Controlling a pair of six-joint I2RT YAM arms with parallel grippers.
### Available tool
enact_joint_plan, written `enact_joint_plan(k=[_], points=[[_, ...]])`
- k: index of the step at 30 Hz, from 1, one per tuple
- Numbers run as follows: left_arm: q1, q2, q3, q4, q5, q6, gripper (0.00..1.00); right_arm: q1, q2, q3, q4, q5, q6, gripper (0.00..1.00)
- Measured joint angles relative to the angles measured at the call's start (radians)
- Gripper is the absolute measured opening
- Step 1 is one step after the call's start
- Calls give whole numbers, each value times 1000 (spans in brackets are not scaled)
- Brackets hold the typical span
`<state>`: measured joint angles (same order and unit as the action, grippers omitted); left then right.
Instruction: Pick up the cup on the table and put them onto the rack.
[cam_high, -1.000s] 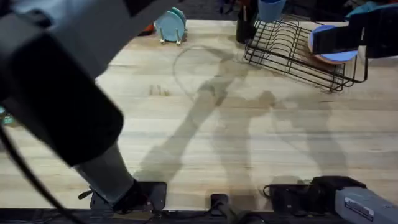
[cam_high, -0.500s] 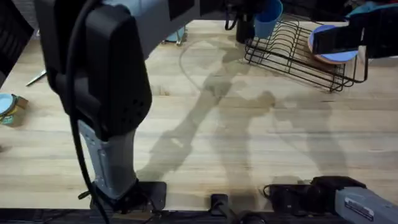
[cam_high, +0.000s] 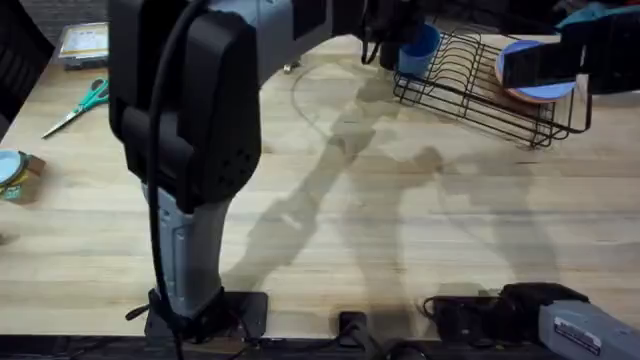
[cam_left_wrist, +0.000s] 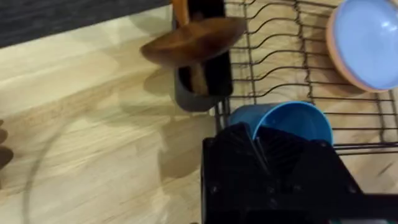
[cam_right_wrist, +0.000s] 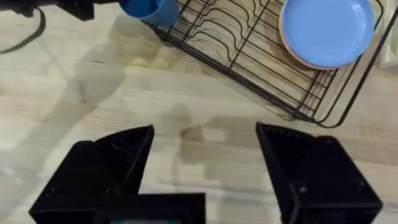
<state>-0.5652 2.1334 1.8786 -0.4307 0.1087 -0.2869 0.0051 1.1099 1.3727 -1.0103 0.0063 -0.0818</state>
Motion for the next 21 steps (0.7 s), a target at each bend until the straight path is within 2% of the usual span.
enact_joint_plan(k=[5, 16, 21], points=[[0, 22, 0, -6, -31, 0, 42, 0, 0, 0, 0, 0, 0, 997], [-2, 31, 0, -2, -35, -1, 42, 0, 0, 0, -16, 0, 0, 997], [-4, 68, 0, 9, -31, -30, 42, 0, 0, 0, -16, 0, 0, 997]])
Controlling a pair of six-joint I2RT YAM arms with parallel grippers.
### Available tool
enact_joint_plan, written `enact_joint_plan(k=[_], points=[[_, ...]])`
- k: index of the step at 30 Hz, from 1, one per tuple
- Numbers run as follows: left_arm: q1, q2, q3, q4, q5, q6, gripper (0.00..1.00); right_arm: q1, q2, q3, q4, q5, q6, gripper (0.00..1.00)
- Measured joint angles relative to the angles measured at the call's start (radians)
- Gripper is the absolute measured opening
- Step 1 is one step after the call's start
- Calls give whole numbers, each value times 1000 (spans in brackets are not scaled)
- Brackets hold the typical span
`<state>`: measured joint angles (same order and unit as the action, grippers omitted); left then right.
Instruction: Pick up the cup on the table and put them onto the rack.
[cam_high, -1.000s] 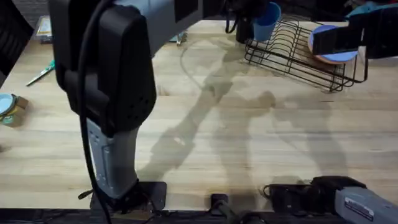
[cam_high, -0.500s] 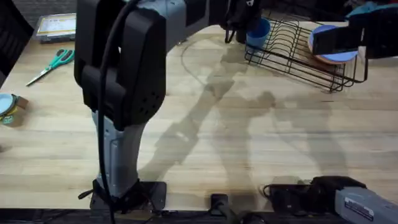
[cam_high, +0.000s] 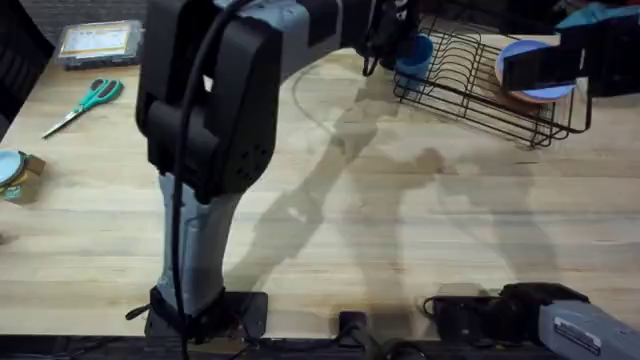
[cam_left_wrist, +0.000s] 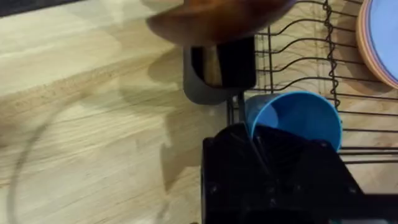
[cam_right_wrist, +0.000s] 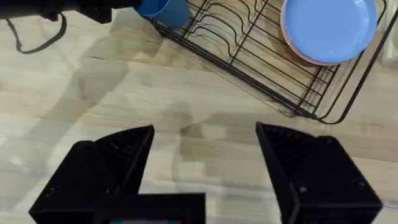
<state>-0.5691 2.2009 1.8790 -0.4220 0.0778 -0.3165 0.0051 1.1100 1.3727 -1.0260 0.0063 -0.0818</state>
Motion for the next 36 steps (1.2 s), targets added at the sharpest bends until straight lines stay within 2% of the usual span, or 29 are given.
enact_joint_plan(k=[11, 36], points=[[-2, 14, 0, 22, 1, -24, 42, 0, 0, 0, 0, 0, 0, 997], [-11, 24, 0, 64, -4, -24, 42, 0, 0, 0, 0, 0, 0, 997]])
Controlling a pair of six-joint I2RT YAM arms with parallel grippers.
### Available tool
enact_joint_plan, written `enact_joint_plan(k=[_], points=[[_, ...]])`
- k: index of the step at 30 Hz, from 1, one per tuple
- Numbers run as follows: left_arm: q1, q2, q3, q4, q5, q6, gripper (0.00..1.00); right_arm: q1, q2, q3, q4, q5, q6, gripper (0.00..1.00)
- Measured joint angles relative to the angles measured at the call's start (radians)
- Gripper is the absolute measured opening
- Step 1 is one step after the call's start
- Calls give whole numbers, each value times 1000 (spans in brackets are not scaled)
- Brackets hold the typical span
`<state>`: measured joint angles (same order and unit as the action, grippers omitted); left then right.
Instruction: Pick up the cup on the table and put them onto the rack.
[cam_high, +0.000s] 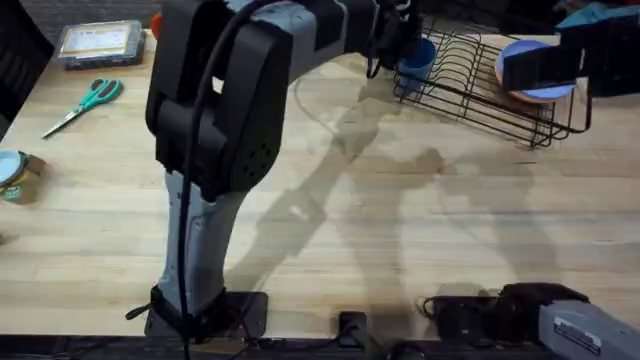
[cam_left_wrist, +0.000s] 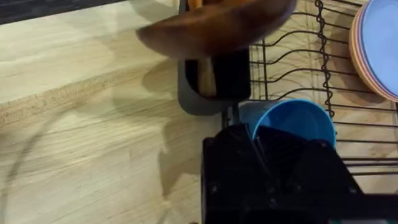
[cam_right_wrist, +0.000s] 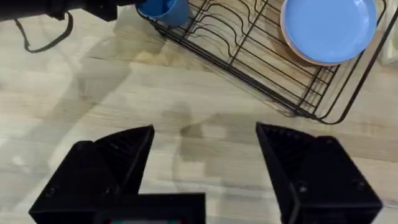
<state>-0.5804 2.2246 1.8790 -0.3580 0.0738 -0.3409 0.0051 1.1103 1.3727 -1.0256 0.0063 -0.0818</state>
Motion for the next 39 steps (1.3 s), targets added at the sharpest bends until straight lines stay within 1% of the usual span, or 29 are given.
enact_joint_plan(k=[5, 6, 7, 18, 23, 31, 36, 39], points=[[0, 0, 0, 0, 0, 0, 44, 0, 0, 0, 0, 0, 0, 997], [0, 0, 0, 0, 0, 0, 59, 0, 0, 0, 0, 0, 0, 997], [-2, 0, 0, 3, 0, -3, 148, 0, 0, 0, 0, 0, 0, 997], [-5, 0, 0, 6, 4, -4, 245, 0, 0, 0, 0, 0, 0, 997], [-8, 0, 0, 9, 5, -4, 344, 0, 0, 0, 0, 0, 0, 997], [-6, 2, 0, 6, 0, -4, 399, 0, 0, 0, 0, 0, 0, 997], [-6, 2, 0, 6, 0, -4, 458, 0, 0, 0, 0, 0, 0, 997], [-6, 2, 0, 6, 0, -4, 471, 0, 0, 0, 0, 0, 0, 997]])
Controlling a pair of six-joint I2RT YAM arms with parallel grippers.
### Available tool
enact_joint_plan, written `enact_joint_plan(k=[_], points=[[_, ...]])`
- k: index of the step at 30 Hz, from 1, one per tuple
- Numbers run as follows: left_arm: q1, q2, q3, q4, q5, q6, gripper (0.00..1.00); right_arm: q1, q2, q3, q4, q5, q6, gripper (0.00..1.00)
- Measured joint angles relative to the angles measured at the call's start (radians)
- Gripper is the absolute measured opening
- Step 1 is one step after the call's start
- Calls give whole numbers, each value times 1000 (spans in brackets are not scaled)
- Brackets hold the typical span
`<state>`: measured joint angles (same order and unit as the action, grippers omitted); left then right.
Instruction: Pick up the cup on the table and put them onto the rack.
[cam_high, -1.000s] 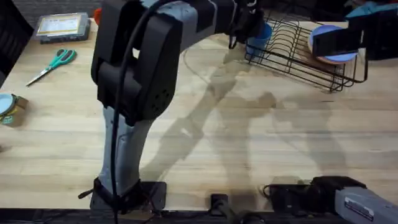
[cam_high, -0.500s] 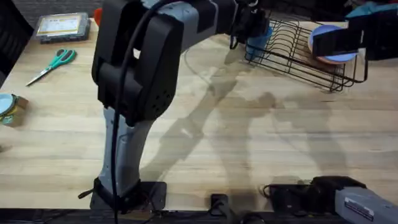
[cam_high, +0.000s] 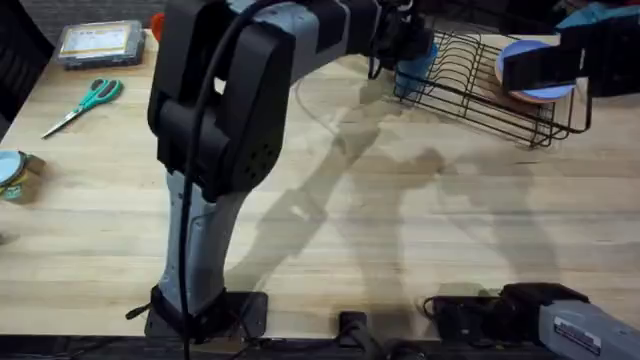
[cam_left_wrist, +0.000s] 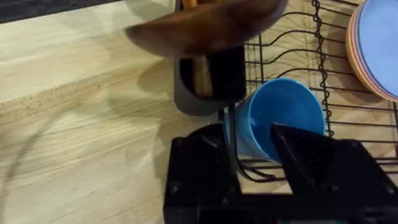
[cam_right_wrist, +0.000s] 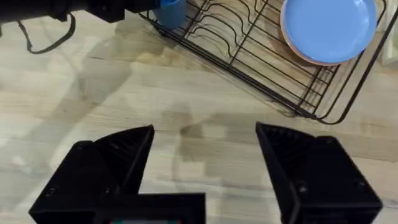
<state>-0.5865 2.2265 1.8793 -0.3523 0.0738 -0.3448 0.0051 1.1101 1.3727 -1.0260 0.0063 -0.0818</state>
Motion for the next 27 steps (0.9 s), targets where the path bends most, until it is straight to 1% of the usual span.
enact_joint_plan(k=[3, 11, 12, 16, 17, 21, 27], points=[[0, 0, 0, 0, 0, 0, 508, 0, 0, 0, 0, 0, 0, 997], [0, 0, 0, 0, 0, 0, 524, 0, 0, 0, 0, 0, 0, 997], [0, 0, 0, -1, 0, 0, 566, 0, 0, 0, 0, 0, 0, 997], [0, 0, 1, -7, 5, 0, 597, 0, 0, 0, 0, 0, 0, 997], [0, 0, 21, -10, 14, 0, 609, 0, 0, 0, 0, 0, 0, 997], [0, 0, 33, -14, 16, 0, 609, 0, 0, 0, 0, 0, 0, 997], [0, 0, 34, -54, 17, 0, 609, 0, 0, 0, 0, 0, 0, 997]])
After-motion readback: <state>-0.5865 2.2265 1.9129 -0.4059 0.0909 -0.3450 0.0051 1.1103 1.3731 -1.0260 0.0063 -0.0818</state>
